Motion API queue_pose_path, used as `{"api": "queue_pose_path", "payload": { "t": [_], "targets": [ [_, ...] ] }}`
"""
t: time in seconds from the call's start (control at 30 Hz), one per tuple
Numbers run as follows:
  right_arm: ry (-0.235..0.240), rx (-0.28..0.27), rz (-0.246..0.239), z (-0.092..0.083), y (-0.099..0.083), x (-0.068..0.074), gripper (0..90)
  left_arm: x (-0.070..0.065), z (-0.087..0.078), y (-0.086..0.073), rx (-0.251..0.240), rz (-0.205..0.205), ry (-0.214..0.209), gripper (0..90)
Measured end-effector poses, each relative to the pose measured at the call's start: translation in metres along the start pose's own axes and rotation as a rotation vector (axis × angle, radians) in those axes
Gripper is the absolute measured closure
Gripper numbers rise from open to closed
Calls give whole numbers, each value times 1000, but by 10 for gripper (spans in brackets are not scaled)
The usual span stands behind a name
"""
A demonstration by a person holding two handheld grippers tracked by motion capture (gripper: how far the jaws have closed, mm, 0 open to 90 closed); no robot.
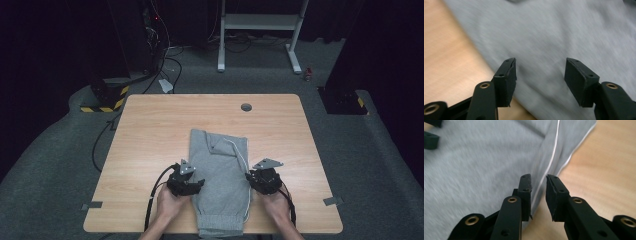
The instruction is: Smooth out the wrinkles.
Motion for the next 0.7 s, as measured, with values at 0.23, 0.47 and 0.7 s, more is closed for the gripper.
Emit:
{"api": "queue_pose_path", "payload": {
  "t": [0.23, 0.47, 0.7],
  "targets": [
    [-20, -19, 26, 22, 36, -5, 701, 30, 15, 22, -19, -41, 48, 380],
    [-50, 9, 35, 53, 58, -4, 676, 36, 25, 16, -8, -17, 68, 354],
    [-70, 34, 75, 76, 70, -6, 626, 36, 24, 10, -56, 26, 72, 357]
  ]
}}
Point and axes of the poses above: each handheld gripper's, and its own axes: z roughly forward along the jaws, y roughly out of its top, x roughly to its left, the point moved 5 cm from there along z, roughly forward along the jaws, and after that the axes turned 15 degrees about -y, right-handed, at the moved point
